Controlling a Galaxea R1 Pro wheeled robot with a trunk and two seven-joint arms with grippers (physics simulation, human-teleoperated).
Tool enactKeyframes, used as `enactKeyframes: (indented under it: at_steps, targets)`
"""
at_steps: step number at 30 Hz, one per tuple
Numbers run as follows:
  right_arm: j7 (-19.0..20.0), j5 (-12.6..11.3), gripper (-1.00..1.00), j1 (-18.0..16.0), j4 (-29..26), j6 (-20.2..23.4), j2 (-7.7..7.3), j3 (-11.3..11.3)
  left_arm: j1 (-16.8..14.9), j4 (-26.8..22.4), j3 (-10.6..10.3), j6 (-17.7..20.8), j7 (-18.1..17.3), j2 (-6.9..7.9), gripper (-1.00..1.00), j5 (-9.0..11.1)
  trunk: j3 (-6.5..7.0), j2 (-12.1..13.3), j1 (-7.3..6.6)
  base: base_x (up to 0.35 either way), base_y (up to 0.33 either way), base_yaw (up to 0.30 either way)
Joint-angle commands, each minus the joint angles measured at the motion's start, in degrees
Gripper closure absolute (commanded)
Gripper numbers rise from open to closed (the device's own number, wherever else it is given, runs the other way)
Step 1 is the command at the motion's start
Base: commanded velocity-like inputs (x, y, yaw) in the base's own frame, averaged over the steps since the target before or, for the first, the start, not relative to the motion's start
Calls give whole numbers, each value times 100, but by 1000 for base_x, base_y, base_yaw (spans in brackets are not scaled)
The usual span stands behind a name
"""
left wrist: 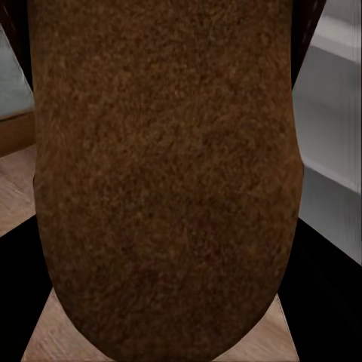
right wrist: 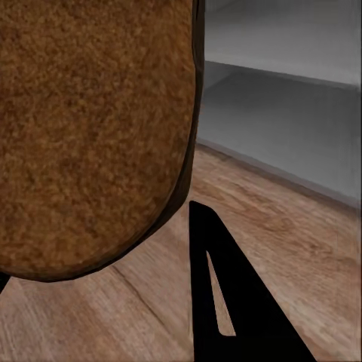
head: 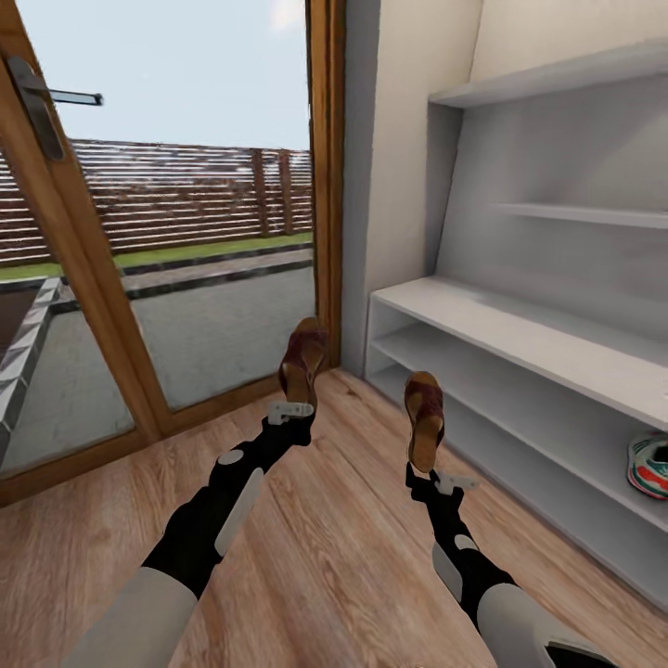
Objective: Pick up the two gym shoes and the two sandals from the corridor floor and place them onto the hallstand (shoe rack) in the corridor, making sure they are on the rack and not on the floor. Arrange them so the two gym shoes are next to each other and the two sandals are next to each other.
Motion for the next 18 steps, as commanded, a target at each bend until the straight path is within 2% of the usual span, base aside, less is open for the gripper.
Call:
enactKeyframes:
  at_steps: [1,9,18]
  targets:
    - [4,21,100,-5,6,-16,4,-23,-1,-9,4,36,-9,0,100,47,-5,-2,-1,7,6,-255]
    - [4,19,100,-5,15,-16,4,-23,-1,-9,1,36,-9,0,100,47,-5,-2,-1,72,66,-255]
    - [4,19,100,-5,9,-16,4,-23,-1,-9,3,36,-9,0,100,47,-5,-2,-1,232,228,-255]
